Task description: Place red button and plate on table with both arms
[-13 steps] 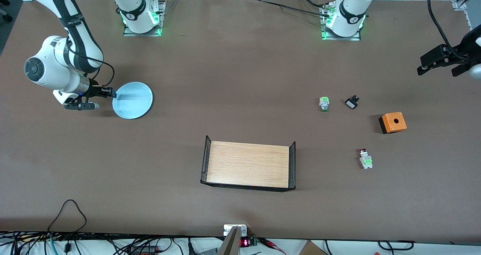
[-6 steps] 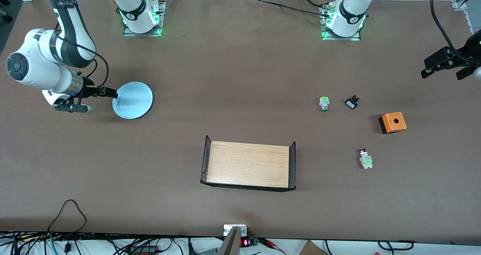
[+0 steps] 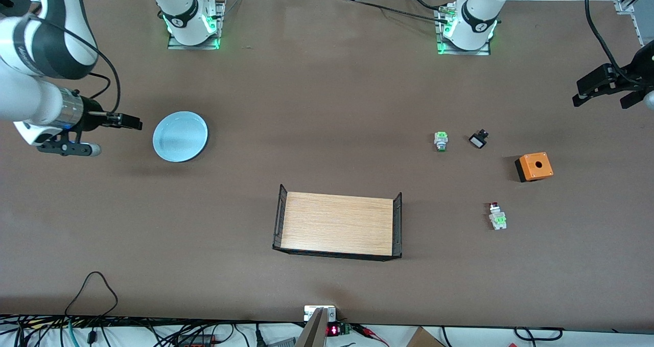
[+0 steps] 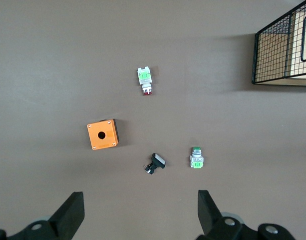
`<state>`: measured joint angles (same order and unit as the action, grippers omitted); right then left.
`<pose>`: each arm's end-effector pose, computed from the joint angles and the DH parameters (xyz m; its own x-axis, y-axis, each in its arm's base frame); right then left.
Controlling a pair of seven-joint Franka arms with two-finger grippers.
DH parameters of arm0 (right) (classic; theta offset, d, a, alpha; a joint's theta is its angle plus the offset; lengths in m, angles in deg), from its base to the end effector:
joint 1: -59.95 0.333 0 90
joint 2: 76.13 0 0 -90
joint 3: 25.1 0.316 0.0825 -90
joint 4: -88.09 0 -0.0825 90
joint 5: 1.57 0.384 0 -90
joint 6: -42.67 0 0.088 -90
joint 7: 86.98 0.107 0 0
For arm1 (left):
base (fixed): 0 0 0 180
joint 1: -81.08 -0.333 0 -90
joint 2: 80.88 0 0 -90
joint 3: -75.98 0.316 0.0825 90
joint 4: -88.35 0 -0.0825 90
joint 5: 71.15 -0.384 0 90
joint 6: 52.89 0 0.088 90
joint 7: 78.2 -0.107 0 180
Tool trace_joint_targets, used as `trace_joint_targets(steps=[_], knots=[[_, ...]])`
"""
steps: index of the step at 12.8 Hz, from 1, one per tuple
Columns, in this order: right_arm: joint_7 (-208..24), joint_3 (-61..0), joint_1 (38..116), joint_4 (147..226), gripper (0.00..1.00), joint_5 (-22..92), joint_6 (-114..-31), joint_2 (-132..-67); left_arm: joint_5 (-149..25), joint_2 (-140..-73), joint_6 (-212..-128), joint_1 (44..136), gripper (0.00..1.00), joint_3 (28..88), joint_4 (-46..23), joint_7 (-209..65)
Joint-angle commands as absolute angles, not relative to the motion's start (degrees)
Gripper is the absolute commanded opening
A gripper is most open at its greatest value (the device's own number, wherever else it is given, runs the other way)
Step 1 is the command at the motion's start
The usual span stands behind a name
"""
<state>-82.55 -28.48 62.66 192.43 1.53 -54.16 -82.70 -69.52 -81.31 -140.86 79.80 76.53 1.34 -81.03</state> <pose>0.5657 -0.0004 0.4525 0.9645 -0.0961 -0.2459 -0.1054 -0.9941 -0.0249 0.5536 0.0145 0.6418 0.9998 -0.0184 0.0107 -0.0187 -0.9994 0.0279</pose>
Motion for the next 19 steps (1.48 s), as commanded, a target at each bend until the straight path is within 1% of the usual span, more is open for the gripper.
trace_joint_targets(steps=[1, 5, 6, 8, 10, 12, 13, 15, 19], knots=[[-81.4, -28.7, 63.5, 184.8, 1.0, 0.4, -49.2, -84.6, -70.5, -80.3, -141.5, 79.4, 1.0, 76.2, 0.6, -82.2], [-81.9, -29.2, 62.9, 179.4, 1.0, 0.4, -48.8, -83.8, -70.5, -80.1, -141.5, 79.4, 1.0, 76.2, 0.7, -82.1], [-81.9, -29.4, 62.6, 178.5, 1.0, 0.4, -47.4, -83.9, -70.5, -80.1, -141.5, 79.4, 1.0, 76.2, 0.7, -82.1], [-81.8, -31.2, 62.1, 177.0, 1.0, 0.5, -47.1, -84.1, -70.5, -80.1, -141.5, 79.5, 1.0, 76.2, 0.8, -82.0], [-81.7, -31.3, 62.6, 175.9, 1.0, -5.1, -47.0, -83.8, -70.5, -80.1, -141.4, 79.5, 1.0, 76.1, 0.9, -81.9], [-81.7, -31.2, 62.9, 176.4, 1.0, -4.9, -47.1, -83.1, -70.4, -80.1, -141.4, 79.5, 1.0, 76.1, 0.9, -81.8], [-82.1, -31.0, 63.0, 178.5, 1.0, -4.8, -47.9, -81.7, -70.4, -80.1, -141.4, 79.5, 1.0, 76.1, 0.9, -81.8], [-86.3, -31.0, 62.9, 183.4, 1.0, -4.9, -52.5, -78.5, -70.4, -80.1, -141.3, 79.5, 1.0, 76.1, 0.9, -81.8], [-84.7, -30.8, 63.2, 183.5, 1.0, -5.1, -51.8, -78.2, -70.4, -80.1, -141.3, 79.5, 1.0, 75.8, 0.9, -81.8]])
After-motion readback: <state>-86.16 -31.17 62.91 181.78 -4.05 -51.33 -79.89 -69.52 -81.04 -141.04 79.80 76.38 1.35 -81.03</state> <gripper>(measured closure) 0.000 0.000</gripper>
